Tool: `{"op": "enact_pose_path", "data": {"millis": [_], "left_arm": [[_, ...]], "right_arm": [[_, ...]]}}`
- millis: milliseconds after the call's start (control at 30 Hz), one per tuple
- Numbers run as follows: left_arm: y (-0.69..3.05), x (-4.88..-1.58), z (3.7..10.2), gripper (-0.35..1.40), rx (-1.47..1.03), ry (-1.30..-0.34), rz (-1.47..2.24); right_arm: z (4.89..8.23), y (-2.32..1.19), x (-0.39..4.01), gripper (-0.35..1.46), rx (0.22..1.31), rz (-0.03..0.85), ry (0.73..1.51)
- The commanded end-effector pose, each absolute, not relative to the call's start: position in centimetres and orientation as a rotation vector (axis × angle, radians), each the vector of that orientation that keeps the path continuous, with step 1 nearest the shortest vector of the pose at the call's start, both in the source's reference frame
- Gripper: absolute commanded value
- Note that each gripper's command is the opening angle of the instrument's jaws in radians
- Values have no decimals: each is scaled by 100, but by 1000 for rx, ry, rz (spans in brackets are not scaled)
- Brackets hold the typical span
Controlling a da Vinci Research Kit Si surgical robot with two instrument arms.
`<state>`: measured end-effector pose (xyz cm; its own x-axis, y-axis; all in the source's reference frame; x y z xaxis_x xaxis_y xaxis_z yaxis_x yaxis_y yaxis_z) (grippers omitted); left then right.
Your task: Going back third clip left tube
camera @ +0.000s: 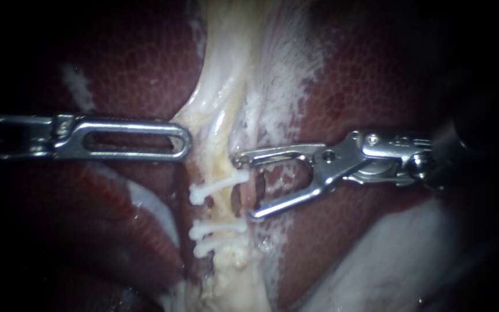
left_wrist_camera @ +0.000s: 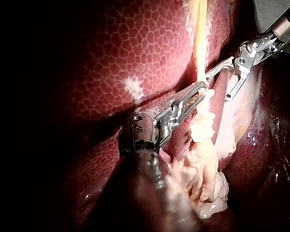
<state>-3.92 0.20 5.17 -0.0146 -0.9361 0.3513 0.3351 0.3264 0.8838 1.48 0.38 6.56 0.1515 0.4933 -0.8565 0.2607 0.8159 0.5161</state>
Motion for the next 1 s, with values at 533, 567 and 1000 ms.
{"op": "enact_pose_path", "data": {"millis": [533, 567, 1000], "left_arm": [[19, -393, 521, -35, 673, -1161, -1140], [19, -393, 521, -35, 673, -1161, -1140], [20, -394, 523, -35, 673, -1161, -1139]], "right_arm": [[605, 57, 88, 60, 578, 181, 1431], [602, 57, 87, 60, 578, 181, 1431], [590, 48, 86, 60, 580, 180, 1433]]}}
